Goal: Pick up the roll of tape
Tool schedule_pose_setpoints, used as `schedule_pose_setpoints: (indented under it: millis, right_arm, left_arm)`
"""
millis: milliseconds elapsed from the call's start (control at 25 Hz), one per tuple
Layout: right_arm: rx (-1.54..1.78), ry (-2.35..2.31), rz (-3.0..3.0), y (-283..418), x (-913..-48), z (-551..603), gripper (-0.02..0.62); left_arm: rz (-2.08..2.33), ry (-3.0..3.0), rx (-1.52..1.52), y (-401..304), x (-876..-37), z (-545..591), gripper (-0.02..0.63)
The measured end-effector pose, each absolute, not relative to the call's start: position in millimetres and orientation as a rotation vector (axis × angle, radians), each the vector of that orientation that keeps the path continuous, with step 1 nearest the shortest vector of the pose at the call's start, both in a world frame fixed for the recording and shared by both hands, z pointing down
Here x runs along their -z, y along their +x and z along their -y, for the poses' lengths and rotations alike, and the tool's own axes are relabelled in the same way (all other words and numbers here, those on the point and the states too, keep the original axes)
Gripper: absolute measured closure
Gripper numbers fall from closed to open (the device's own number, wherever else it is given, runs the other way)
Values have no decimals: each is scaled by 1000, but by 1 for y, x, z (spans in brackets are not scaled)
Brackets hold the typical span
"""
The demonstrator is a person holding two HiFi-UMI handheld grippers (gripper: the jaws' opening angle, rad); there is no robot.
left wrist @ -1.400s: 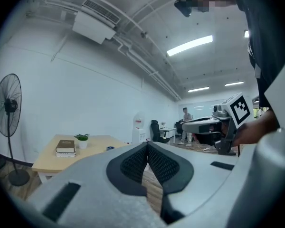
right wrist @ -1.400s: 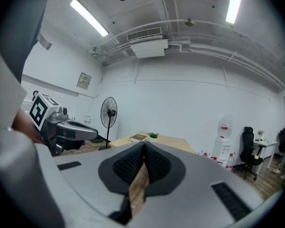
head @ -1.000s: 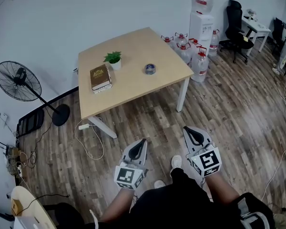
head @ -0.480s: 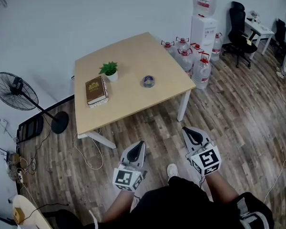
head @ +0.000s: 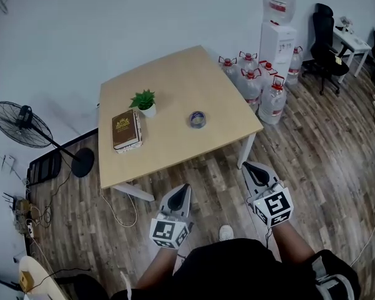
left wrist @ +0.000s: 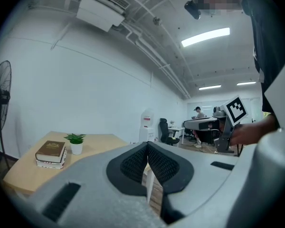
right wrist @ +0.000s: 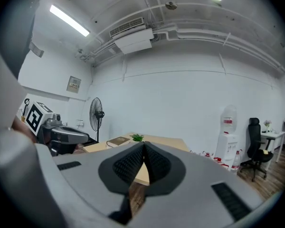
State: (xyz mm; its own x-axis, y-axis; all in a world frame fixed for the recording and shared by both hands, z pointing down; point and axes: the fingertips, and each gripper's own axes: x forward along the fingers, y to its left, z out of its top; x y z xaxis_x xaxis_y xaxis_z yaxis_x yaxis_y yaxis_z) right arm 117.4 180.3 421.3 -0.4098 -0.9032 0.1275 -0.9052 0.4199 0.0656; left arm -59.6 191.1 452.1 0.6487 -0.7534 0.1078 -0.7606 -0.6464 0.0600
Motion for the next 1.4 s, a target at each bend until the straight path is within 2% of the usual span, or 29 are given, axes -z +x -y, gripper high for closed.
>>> schedule_pose_setpoints:
  millis: [560, 1400]
  right_arm:
    - [-73, 1572, 2548, 137, -443, -89, 600]
    - [-82, 1575, 2523, 64, -435, 129, 600]
  left_arm:
    - [1381, 2688, -108, -49, -459, -110, 603]
    - [1331, 2703, -114, -110, -457, 105, 603]
